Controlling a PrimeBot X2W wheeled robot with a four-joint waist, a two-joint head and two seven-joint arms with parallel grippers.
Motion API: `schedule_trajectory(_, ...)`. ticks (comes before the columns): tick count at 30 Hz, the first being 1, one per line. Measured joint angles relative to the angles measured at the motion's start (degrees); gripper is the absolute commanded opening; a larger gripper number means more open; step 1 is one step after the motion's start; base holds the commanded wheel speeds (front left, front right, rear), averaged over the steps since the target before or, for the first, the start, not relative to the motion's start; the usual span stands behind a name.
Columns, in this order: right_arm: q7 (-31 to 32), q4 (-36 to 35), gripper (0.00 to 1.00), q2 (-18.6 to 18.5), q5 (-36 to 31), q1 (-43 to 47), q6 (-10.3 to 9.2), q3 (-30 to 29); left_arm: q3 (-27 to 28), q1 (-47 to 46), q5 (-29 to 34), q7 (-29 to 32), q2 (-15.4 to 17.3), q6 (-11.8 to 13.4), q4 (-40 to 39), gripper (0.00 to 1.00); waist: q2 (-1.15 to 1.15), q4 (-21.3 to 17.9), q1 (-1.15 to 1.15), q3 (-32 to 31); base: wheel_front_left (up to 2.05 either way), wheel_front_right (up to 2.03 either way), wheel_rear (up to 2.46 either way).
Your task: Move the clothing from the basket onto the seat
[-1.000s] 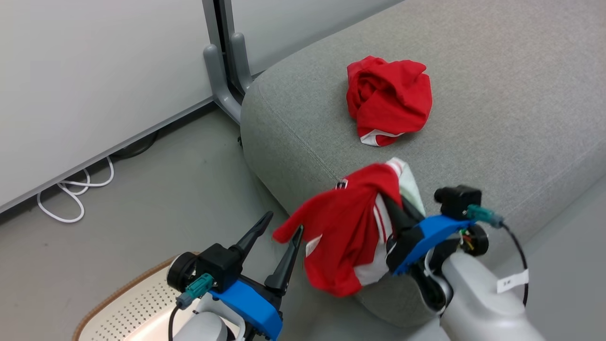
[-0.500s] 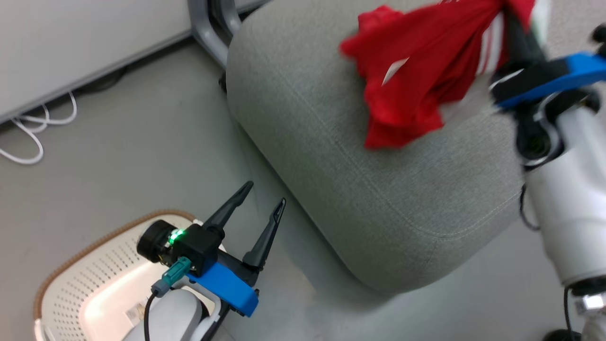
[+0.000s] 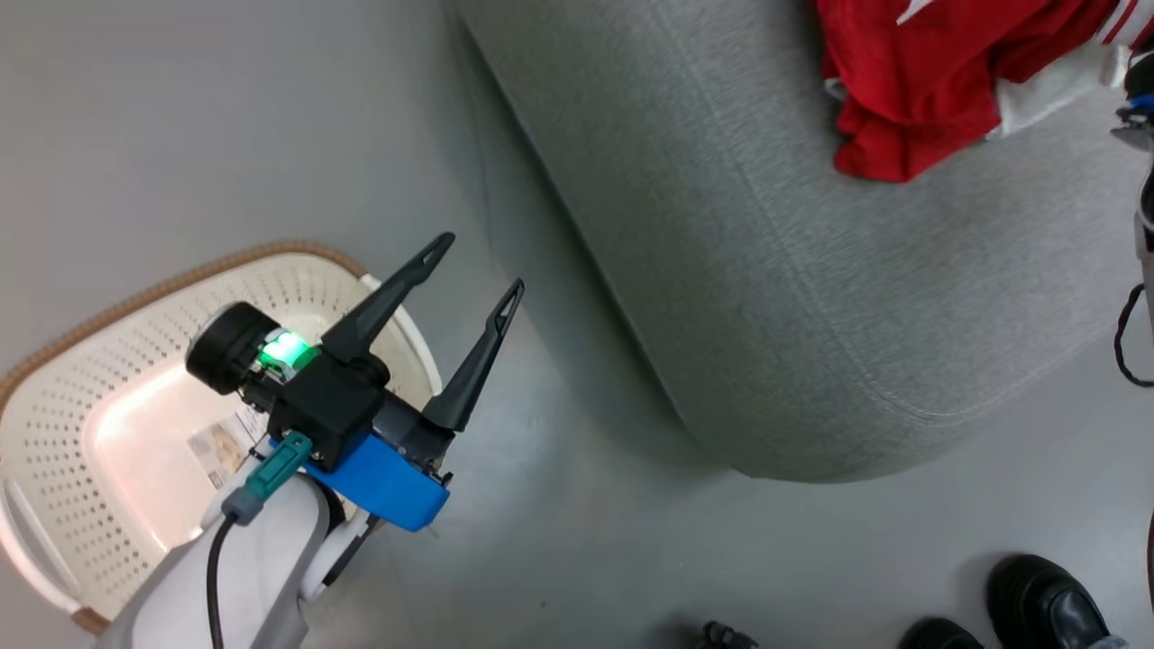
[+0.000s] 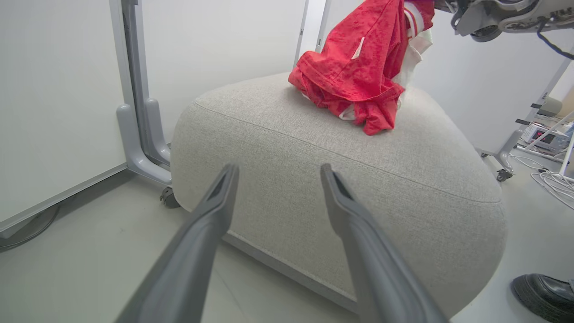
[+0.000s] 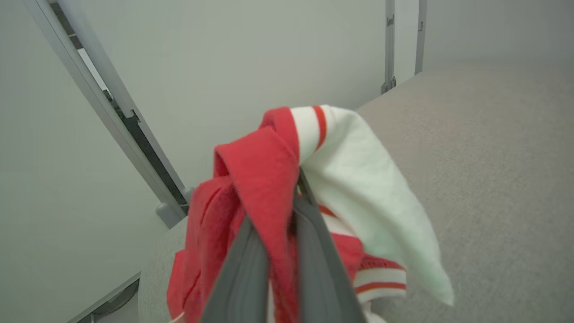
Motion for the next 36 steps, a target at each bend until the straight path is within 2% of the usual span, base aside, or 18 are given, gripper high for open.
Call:
schedule_trajectory(7, -0.66, 8.36, 0.0, 0.12, -5.55, -1.26, 0.0, -0.2, 0.37, -1.78, 0.6, 1.47, 1.89, 0.11, -3.03, 1.0, 0.0, 2.4, 0.0, 6.44, 0.0, 0.0, 0.0)
schedule_trajectory(13, -0.73, 9.66, 0.0, 0.51, -9.09, -1.88, 0.0, -2.67, 0.41, -1.68, 0.54, 1.69, 2.49, 0.4, -3.52, 1.0, 0.0, 4.24, 0.0, 8.28, 0.0, 0.0, 0.0)
schedule_trajectory(16, -0.73, 9.62, 0.26, 0.75, -10.83, -1.86, 0.0, -3.57, 0.51, -1.64, 0.16, 1.35, 2.42, 0.78, -3.41, 1.0, 0.0, 4.52, 0.0, 7.91, 0.0, 0.0, 0.0)
schedule_trajectory(17, -0.73, 9.65, 0.42, 0.8, -11.22, -1.83, 0.0, -3.94, 0.48, -1.63, 0.09, 1.2, 2.34, 0.78, -3.3, 1.0, 0.0, 4.61, -0.01, 7.73, 0.0, 0.0, 0.0)
schedule_trajectory(18, -0.73, 9.73, 0.91, 0.87, -11.8, -1.76, 0.0, -4.16, 0.45, -1.63, 0.07, 1.14, 2.24, 0.78, -3.19, 1.0, 0.01, 4.69, 0.0, 7.52, 0.0, 0.0, 0.0)
schedule_trajectory(19, -0.73, 9.79, 1.0, 1.02, -12.26, -1.66, 0.0, -4.32, 0.38, -1.63, 0.05, 1.09, 2.12, 0.78, -3.0, 1.0, 0.0, 4.77, -0.01, 7.29, 0.0, 0.0, 0.0)
schedule_trajectory(27, -0.73, 11.05, 1.0, 1.68, -15.17, -0.08, 0.0, -3.59, -0.9, -1.03, -0.74, -0.27, 0.04, 0.78, -0.3, 1.0, 0.0, 5.4, -0.01, 4.1, 0.0, 0.0, 0.0)
schedule_trajectory(36, -0.73, 12.02, 1.0, 0.64, -17.12, 3.48, 0.0, -1.24, -1.38, 0.73, -3.1, -1.26, -3.37, 0.43, 4.0, 1.0, 0.01, 6.73, -0.01, -2.17, 0.0, 0.0, 0.0)
